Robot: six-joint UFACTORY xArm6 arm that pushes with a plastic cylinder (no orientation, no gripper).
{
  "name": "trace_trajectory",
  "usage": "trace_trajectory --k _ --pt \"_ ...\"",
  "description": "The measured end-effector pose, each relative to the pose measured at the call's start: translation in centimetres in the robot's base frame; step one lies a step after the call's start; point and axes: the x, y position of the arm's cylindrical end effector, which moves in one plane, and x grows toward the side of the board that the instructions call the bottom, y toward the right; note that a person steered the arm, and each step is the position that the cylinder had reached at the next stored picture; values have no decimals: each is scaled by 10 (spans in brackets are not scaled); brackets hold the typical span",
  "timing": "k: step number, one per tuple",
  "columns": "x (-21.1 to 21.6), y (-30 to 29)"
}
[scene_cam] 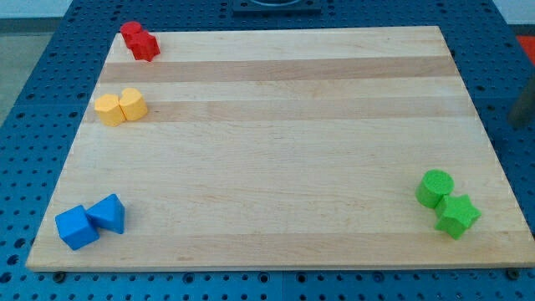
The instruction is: Move the green circle to the center
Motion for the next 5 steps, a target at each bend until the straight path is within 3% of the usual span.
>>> trace_trajectory --k 1,2,4,5 --pt "59 -21" --pt "87 -63" --pt "81 -124" --pt "86 -190"
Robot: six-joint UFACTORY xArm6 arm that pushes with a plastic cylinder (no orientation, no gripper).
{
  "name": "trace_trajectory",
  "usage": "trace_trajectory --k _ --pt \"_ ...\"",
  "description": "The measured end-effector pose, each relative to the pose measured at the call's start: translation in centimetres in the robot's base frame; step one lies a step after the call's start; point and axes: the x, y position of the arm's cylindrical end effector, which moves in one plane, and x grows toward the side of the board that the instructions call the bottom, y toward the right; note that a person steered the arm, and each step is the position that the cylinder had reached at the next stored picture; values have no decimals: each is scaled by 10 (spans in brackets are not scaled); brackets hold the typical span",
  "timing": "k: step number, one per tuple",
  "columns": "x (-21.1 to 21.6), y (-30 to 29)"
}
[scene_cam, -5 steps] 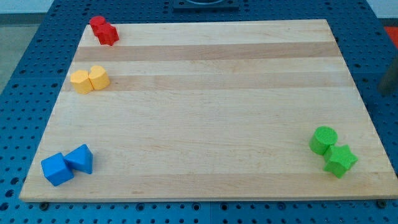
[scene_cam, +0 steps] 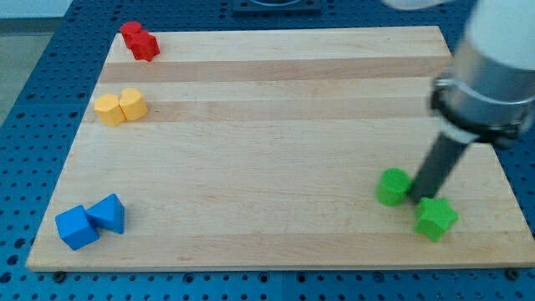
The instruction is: Move the green circle to the center
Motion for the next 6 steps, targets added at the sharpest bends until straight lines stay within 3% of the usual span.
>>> trace_trajectory --k 2,6 --pt "7 -59" --pt "-75 -117"
